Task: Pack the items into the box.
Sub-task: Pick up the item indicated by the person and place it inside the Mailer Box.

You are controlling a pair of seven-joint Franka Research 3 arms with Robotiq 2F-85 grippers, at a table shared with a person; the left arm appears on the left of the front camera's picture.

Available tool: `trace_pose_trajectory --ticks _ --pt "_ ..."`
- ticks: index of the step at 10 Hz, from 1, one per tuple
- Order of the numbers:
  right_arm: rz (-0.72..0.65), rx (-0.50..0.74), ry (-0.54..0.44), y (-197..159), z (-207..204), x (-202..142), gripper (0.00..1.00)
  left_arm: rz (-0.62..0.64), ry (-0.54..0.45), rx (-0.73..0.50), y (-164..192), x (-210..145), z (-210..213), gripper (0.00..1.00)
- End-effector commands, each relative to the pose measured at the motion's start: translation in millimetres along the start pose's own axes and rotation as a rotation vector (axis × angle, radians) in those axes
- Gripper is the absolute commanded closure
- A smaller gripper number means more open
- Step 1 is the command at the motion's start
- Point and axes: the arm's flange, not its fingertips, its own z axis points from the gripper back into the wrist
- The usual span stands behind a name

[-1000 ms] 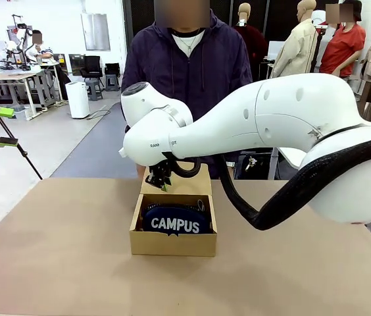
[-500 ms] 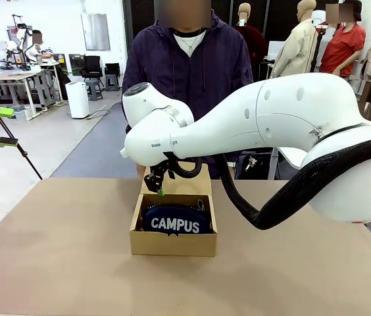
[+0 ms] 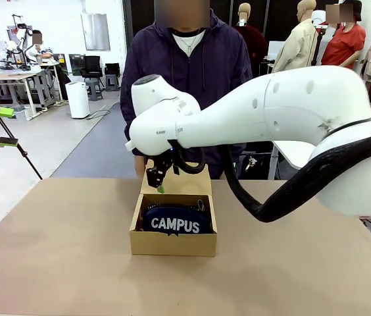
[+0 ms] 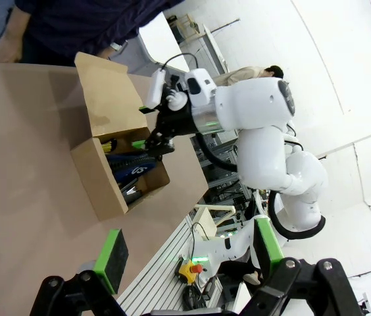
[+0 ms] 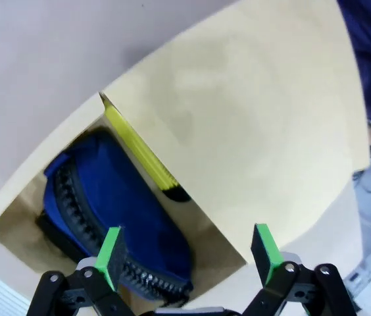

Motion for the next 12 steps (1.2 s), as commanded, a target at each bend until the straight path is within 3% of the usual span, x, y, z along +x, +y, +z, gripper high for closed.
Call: trace_pose_trajectory --ticks 1,2,3,6,8,12 --pt "-0.139 0.102 0.01 -24 38 -58 0.0 0.01 0.006 0.005 -3 0 0 0.0" --pt "-0.24 0.213 0.054 -48 61 -95 0.0 0.01 0.006 0.005 -3 0 0 0.0" --pt "-0.356 0.33 0.026 -73 83 -138 0.0 0.01 0.006 0.005 -3 0 0 0.0" --pt "-0.754 0.774 -0.107 -130 123 -269 0.0 0.01 0.006 0.005 -3 0 0 0.0" --pt "-0.961 0.953 -0.199 -143 132 -339 0.0 0.01 0.006 0.005 -3 0 0 0.0" --pt "-1.242 1.259 -0.655 -132 93 -514 0.0 0.01 0.006 0.005 -3 0 0 0.0"
